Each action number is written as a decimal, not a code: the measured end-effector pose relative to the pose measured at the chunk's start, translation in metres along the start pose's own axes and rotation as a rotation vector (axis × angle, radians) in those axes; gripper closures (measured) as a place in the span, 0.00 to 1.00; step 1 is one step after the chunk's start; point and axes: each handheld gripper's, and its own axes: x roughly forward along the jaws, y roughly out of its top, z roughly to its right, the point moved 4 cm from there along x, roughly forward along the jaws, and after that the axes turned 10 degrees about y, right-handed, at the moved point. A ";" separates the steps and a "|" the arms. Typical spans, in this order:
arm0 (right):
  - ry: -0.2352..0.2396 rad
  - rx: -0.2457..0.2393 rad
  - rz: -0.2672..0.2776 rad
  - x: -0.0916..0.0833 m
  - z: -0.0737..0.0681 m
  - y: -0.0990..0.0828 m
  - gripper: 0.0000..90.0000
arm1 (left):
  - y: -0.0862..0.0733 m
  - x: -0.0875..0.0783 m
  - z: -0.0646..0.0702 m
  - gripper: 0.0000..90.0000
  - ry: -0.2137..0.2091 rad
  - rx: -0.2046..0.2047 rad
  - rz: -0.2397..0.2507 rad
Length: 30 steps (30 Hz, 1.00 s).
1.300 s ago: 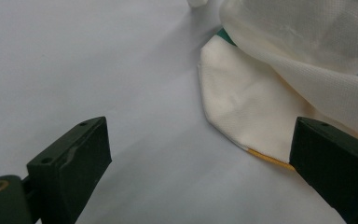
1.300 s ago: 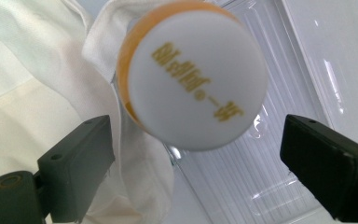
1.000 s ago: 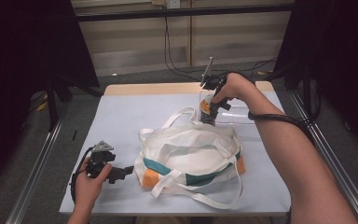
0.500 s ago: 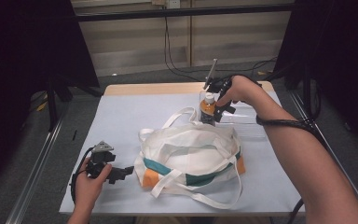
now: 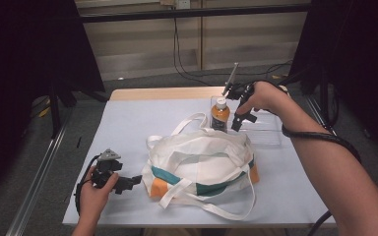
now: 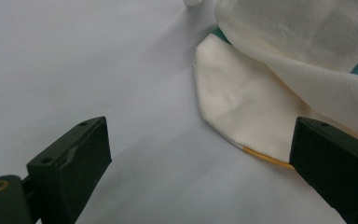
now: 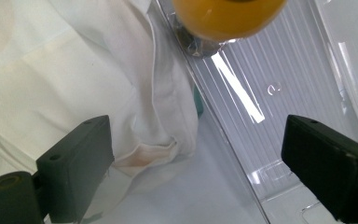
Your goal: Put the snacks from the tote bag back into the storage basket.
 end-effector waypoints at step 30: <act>0.010 0.018 0.013 -0.003 -0.006 -0.044 0.10 | 0.001 -0.001 0.002 0.06 -0.006 0.001 -0.015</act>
